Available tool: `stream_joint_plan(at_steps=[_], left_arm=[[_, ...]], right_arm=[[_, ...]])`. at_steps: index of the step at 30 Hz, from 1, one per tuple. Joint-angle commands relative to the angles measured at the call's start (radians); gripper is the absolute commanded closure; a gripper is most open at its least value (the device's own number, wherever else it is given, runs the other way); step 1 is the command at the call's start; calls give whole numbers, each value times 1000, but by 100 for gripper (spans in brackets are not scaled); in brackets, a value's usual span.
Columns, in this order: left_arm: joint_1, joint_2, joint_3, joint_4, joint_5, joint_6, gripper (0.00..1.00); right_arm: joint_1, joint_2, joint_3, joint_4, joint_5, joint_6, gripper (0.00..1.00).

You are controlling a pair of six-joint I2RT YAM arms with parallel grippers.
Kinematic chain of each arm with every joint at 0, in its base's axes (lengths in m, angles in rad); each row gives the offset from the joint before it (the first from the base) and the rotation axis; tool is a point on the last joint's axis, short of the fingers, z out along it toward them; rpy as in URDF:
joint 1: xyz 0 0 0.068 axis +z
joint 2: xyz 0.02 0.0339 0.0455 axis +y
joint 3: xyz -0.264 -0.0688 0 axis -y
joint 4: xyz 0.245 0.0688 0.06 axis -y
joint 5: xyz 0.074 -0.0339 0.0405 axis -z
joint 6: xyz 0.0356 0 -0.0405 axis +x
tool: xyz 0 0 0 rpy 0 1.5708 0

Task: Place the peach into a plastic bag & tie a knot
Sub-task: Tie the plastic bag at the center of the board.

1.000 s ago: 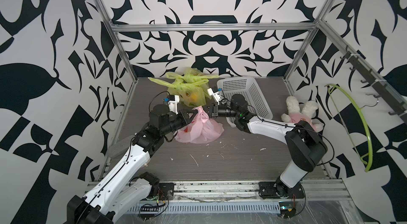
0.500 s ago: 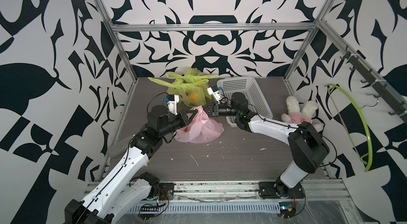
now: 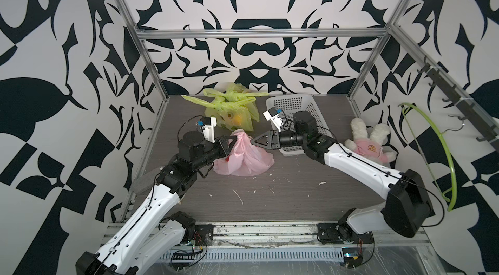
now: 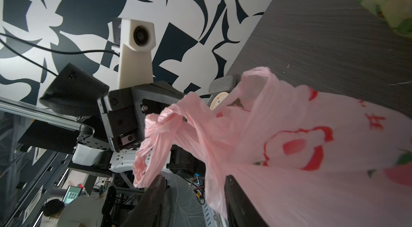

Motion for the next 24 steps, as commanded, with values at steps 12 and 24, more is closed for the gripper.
stream_joint_plan(at_steps=[12, 24], left_arm=[[7, 2, 51, -35, 2, 40, 100], [7, -6, 43, -30, 21, 32, 100]], right_arm=[[246, -107, 106, -152, 234, 1, 41], [259, 20, 179, -103, 243, 17, 41]])
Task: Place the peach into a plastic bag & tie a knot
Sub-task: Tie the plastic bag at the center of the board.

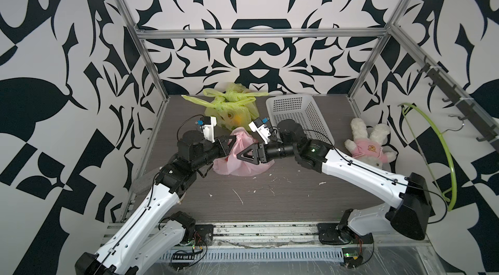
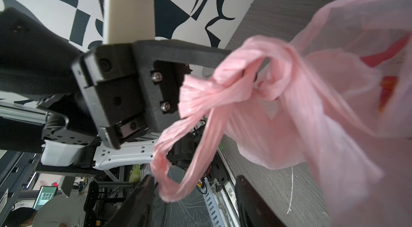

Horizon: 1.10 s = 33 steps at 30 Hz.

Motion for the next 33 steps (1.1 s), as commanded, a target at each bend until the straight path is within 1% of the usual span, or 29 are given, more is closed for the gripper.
stream_joint_plan(at_steps=[1, 2, 3, 5, 7, 10, 12, 14, 18, 20, 21, 23, 27, 28, 31, 33], left_arm=[[5, -7, 22, -12, 19, 10, 100], [5, -7, 22, -12, 21, 10, 100], [4, -7, 24, -13, 21, 10, 100], [5, -7, 27, -19, 19, 15, 100], [5, -6, 40, -35, 11, 29, 100], [7, 7, 93, -94, 0, 71, 100], [14, 24, 152, -166, -18, 117, 100], [40, 42, 220, -240, -25, 177, 100], [160, 95, 364, -369, 6, 289, 100], [231, 129, 420, -409, 25, 332, 100], [252, 150, 447, -424, 23, 357, 100], [287, 196, 495, -452, -7, 407, 100], [320, 300, 572, -486, -175, 515, 100], [338, 320, 583, -479, -200, 528, 100], [382, 362, 601, -448, -231, 550, 100], [399, 370, 602, -423, -208, 557, 100]], right_arm=[[4, -2, 57, 84, 4, 20, 42], [4, 4, 59, 96, 0, 26, 45], [4, 8, 60, 108, -3, 31, 51], [4, 17, 60, 123, -15, 37, 65], [4, 18, 54, 124, -24, 38, 84], [5, -5, 22, 131, -27, 34, 100], [3, -41, -1, 94, -4, 14, 100], [1, -85, -31, 44, 37, -13, 100], [-28, -167, -106, -27, 81, -39, 100], [-48, -202, -138, -52, 90, -48, 100], [-59, -218, -154, -60, 95, -51, 100], [-79, -247, -183, -70, 97, -55, 100], [-117, -279, -230, -110, 105, -75, 100], [-130, -286, -241, -123, 107, -83, 100], [-173, -298, -276, -146, 98, -99, 100], [-200, -303, -290, -150, 87, -106, 100]])
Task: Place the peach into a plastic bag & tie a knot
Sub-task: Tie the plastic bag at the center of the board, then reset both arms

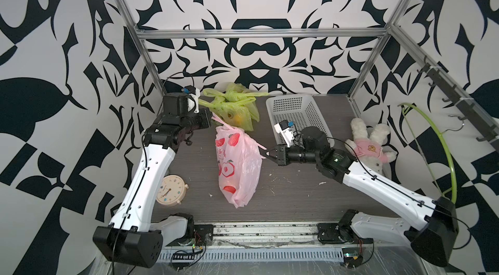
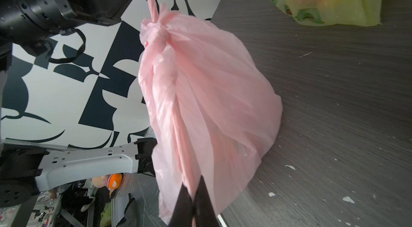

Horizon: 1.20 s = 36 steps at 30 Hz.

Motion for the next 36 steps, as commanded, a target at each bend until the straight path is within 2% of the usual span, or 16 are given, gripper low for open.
stream_joint_plan(at_steps=[1, 5, 6, 7, 8, 9, 10, 16, 19, 20, 22, 25, 27, 29, 33, 36], left_arm=[[57, -2, 40, 76, -133, 65, 100], [57, -21, -10, 138, -21, 60, 100], [57, -26, -27, 153, 2, 46, 96], [57, -30, -39, 157, 11, 36, 78], [57, -31, -49, 157, 6, 27, 53], [57, -38, -61, 157, -13, 19, 20], [57, -51, -81, 170, -32, 8, 0], [57, -206, -274, 412, -114, 4, 1], [57, -239, -278, 430, -68, 101, 1], [57, -242, -267, 417, -71, 134, 1], [57, -243, -253, 379, -138, 166, 1], [57, -260, -356, 491, -167, 213, 1], [57, -255, -444, 574, -258, 198, 1], [58, -233, -519, 611, -356, 210, 1], [88, -233, -715, 755, -397, 195, 1], [102, -248, -831, 851, -434, 178, 1]], right_arm=[[-41, -36, -27, -108, -18, -44, 100], [-81, -13, 0, -125, -30, -75, 100], [-97, 2, 18, -137, -36, -85, 85], [-113, 16, 41, -157, -30, -94, 64], [-127, 28, 63, -180, -12, -105, 53], [-144, 40, 89, -206, 13, -121, 46], [-161, 47, 113, -223, 40, -137, 43], [-255, 34, 229, -258, 340, -200, 39], [-264, 27, 281, -244, 608, -226, 15], [-264, 29, 290, -243, 679, -245, 14], [-264, 19, 244, -156, 818, -300, 23], [-266, -35, 124, 62, 932, -504, 1], [-290, -74, 21, 218, 1045, -573, 1], [-370, -80, -38, 272, 1067, -610, 1], [-523, -40, -138, 304, 1070, -634, 1], [-617, -15, -242, 364, 924, -579, 1]])
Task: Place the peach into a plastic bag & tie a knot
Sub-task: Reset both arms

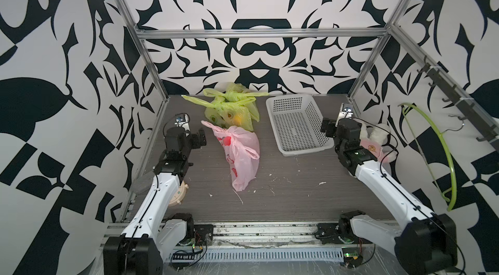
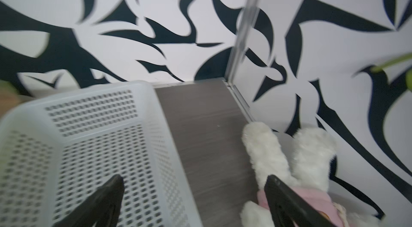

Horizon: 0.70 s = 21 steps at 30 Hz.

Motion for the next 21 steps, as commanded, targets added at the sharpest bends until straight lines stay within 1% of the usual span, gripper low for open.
stream_joint_plan(at_steps=[1, 3, 6, 7, 8, 11, 14, 17, 19, 21], left_arm=[[23, -23, -73, 156, -82, -15, 1], [58, -17, -108, 165, -73, -37, 1], [146, 9, -168, 216, -15, -94, 1], [169, 20, -186, 241, 12, -106, 1], [178, 35, -199, 267, 13, -117, 1], [192, 90, -232, 359, 19, -140, 1], [196, 151, -245, 420, 25, -140, 1], [198, 178, -236, 449, 50, -135, 1], [198, 189, -248, 496, 47, -136, 1], [198, 202, -238, 498, 44, -131, 0]], right_arm=[[-42, 7, -101, 152, -75, -11, 1], [-42, 7, -167, 192, -101, -1, 1], [-41, 16, -274, 287, -71, 51, 1], [-42, 29, -305, 329, -68, 56, 1], [-40, 43, -325, 358, -66, 55, 1], [-41, 95, -367, 439, -50, 56, 1], [-42, 133, -371, 469, -41, 48, 1], [-42, 146, -374, 520, -72, 34, 1], [-41, 132, -344, 497, -98, 14, 1], [-44, 109, -307, 472, -118, 18, 1]])
